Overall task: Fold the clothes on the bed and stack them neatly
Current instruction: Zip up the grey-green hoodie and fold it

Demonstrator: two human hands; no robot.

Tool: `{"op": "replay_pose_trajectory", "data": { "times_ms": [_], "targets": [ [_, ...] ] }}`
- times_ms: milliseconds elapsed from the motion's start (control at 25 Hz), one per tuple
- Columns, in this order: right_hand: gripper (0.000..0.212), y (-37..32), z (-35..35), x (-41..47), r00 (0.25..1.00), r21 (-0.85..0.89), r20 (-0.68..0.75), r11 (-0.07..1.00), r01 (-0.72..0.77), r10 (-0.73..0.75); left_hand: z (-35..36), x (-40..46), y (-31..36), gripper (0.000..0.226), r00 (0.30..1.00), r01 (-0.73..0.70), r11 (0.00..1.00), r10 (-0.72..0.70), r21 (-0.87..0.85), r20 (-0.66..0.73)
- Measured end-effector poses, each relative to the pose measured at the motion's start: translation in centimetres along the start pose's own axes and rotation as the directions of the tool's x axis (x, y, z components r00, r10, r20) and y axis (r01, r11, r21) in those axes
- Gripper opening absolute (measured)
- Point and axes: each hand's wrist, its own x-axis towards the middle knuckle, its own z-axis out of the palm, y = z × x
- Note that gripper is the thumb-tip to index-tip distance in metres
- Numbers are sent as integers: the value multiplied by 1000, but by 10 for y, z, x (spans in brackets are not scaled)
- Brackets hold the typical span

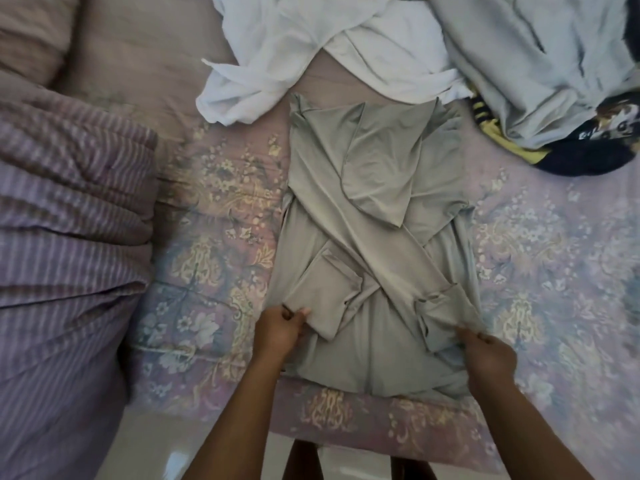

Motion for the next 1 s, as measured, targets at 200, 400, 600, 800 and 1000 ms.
{"op": "replay_pose_trajectory", "data": {
  "times_ms": [200, 400, 600, 800, 1000],
  "targets": [
    [41, -12, 2, -2, 996, -493, -21, 868, 65, -87, -31, -11, -22, 38, 928, -142, 972, 197, 187, -317],
    [60, 0, 46, -42, 566, -534, 328, 346, 772, -756, -35, -10, -26, 33, 986, -103, 993, 109, 51, -126],
    [66, 5, 58, -36, 633, -505, 549, 387, 771, -546, -48, -6, -36, 26, 959, -128, 970, 174, 206, -225],
    [56, 47, 22, -52, 641, -576, 254, 420, 702, -724, -46, -11, -50, 23, 951, -109, 958, 179, 266, -254],
    [62, 107, -47, -29, 806, -550, 279, 601, 580, -522, -50, -33, -78, 58, 830, -521, 742, 556, 423, 47]
  ]
}}
